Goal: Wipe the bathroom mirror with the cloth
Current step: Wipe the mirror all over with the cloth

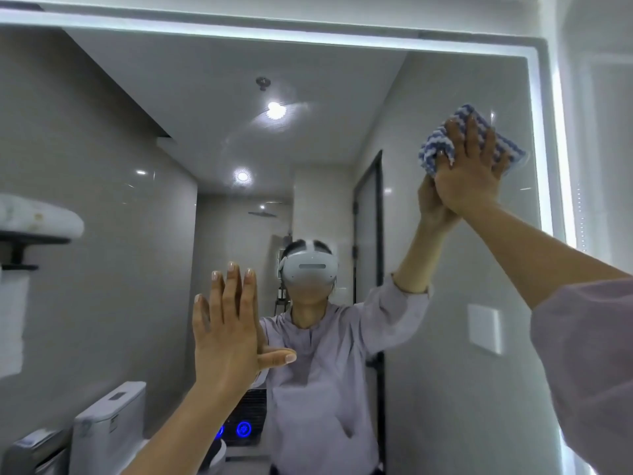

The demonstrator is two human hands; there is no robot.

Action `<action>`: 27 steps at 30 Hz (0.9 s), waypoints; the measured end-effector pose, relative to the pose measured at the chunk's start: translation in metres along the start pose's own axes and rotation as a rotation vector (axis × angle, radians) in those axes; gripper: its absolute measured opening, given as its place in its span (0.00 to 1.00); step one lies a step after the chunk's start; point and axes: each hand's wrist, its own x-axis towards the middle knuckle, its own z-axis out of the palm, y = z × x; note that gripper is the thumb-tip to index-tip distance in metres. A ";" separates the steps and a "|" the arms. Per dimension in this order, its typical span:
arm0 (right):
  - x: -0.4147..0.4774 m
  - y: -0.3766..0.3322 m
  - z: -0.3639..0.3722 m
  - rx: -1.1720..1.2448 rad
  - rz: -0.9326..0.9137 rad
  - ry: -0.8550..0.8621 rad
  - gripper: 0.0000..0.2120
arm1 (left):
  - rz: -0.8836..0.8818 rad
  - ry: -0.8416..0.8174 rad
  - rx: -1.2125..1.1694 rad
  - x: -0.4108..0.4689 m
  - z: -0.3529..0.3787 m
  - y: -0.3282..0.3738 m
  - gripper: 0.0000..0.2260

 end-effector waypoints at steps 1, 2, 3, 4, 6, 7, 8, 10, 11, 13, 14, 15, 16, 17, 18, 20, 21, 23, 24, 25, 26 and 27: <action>-0.002 -0.007 0.002 0.011 0.032 0.004 0.27 | 0.001 -0.008 0.001 0.000 0.000 0.000 0.59; -0.005 -0.015 0.005 0.009 0.053 0.010 0.28 | -0.001 -0.021 0.005 -0.001 0.001 0.000 0.60; -0.009 -0.026 0.007 0.001 0.050 0.018 0.28 | -0.003 -0.031 0.009 -0.001 0.001 0.000 0.60; -0.015 -0.039 0.009 -0.006 0.019 0.028 0.29 | -0.003 -0.026 0.015 -0.001 0.001 -0.001 0.60; -0.032 -0.072 0.013 -0.014 -0.124 0.055 0.30 | -0.005 -0.017 0.010 0.000 0.001 -0.001 0.58; -0.043 -0.091 0.015 -0.015 -0.221 0.066 0.29 | -0.008 -0.023 0.004 0.000 0.000 0.000 0.58; -0.054 -0.112 0.019 -0.021 -0.323 0.062 0.29 | -0.009 -0.026 0.002 0.001 0.000 0.000 0.58; -0.076 -0.154 0.027 -0.068 -0.539 -0.002 0.29 | -0.004 -0.011 -0.001 0.002 0.002 -0.001 0.58; -0.085 -0.172 0.031 -0.107 -0.647 -0.031 0.28 | -0.002 -0.003 -0.004 0.002 0.004 -0.002 0.57; -0.096 -0.194 0.037 -0.151 -0.802 -0.084 0.27 | -0.001 0.002 -0.015 0.002 0.005 -0.002 0.56; -0.097 -0.198 0.037 -0.144 -0.831 -0.101 0.27 | -0.002 0.004 -0.019 0.002 0.005 -0.002 0.56; -0.096 -0.199 0.036 -0.132 -0.841 -0.105 0.26 | -0.001 0.006 -0.019 0.002 0.005 -0.002 0.56; -0.094 -0.196 0.035 -0.131 -0.849 -0.098 0.26 | 0.002 0.009 -0.017 0.001 0.006 -0.002 0.56; -0.092 -0.193 0.034 -0.142 -0.861 -0.089 0.26 | 0.004 0.007 -0.017 0.001 0.006 -0.002 0.56; -0.088 -0.188 0.032 -0.155 -0.874 -0.083 0.26 | 0.003 0.004 -0.017 0.001 0.006 -0.003 0.56; -0.081 -0.179 0.029 -0.166 -0.866 -0.081 0.25 | 0.000 -0.004 -0.019 0.001 0.006 -0.004 0.56; -0.078 -0.173 0.027 -0.163 -0.841 -0.080 0.25 | -0.002 -0.015 -0.020 0.001 0.005 -0.004 0.56; -0.070 -0.158 0.023 -0.143 -0.773 -0.076 0.25 | -0.007 -0.037 -0.022 0.002 0.005 -0.004 0.56; -0.064 -0.147 0.021 -0.137 -0.734 -0.070 0.25 | -0.008 -0.043 -0.021 0.002 0.004 -0.004 0.56; -0.058 -0.134 0.019 -0.137 -0.692 -0.057 0.25 | -0.008 -0.049 -0.019 0.002 0.004 -0.004 0.56; -0.052 -0.119 0.016 -0.139 -0.647 -0.041 0.25 | -0.009 -0.054 -0.018 0.002 0.004 -0.004 0.56; -0.045 -0.104 0.013 -0.135 -0.600 -0.027 0.24 | -0.009 -0.059 -0.016 0.003 0.005 -0.004 0.56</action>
